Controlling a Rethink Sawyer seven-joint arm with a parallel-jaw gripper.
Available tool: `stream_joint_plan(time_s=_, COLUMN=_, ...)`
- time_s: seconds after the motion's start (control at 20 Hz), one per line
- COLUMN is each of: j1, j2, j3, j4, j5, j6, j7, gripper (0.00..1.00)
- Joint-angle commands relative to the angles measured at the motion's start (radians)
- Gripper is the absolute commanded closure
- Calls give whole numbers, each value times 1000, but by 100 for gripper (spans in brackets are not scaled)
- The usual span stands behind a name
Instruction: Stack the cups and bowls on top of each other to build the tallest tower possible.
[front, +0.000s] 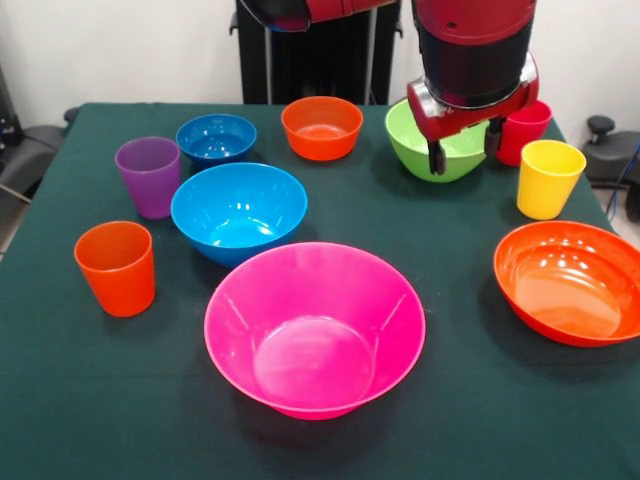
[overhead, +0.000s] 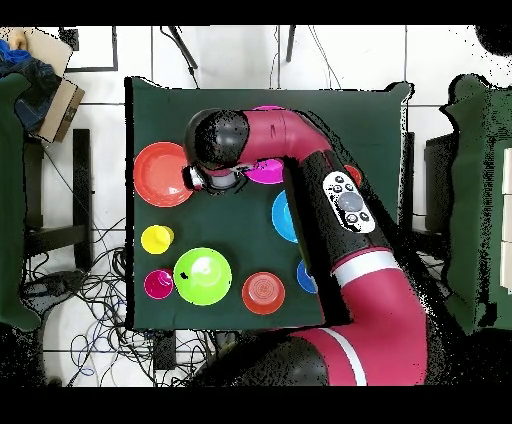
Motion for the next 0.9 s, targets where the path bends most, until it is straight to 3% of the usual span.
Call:
stream_joint_plan(time_s=0.05, j1=87, j2=-53, j3=-99, j4=-20, j5=-136, j6=-25, j7=55, gripper=0)
stream_joint_plan(time_s=0.9, j1=87, j2=-24, j3=-102, j4=-82, j5=-108, j6=11, j7=3, gripper=0)
